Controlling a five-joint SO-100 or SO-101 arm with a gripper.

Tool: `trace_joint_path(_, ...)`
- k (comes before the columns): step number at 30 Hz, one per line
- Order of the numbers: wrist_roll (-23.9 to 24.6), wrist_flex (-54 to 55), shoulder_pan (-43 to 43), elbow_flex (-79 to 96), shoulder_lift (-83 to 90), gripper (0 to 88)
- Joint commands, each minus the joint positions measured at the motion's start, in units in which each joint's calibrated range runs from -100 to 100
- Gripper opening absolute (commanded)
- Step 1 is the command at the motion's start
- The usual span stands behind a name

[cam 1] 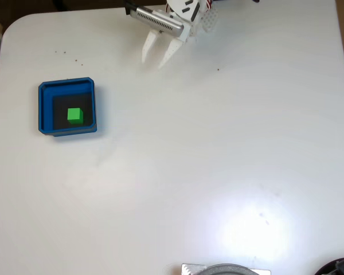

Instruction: Pick up green cube and drop it in the blue box

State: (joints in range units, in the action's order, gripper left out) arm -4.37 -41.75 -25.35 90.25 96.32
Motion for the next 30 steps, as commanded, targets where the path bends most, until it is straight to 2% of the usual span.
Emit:
trace_joint_path(1, 2.74, 0.37, 1.38, 0.42, 2.34, 18.3)
trace_joint_path(30, 3.27, 0.45, 23.59, 0.33, 2.25, 18.4)
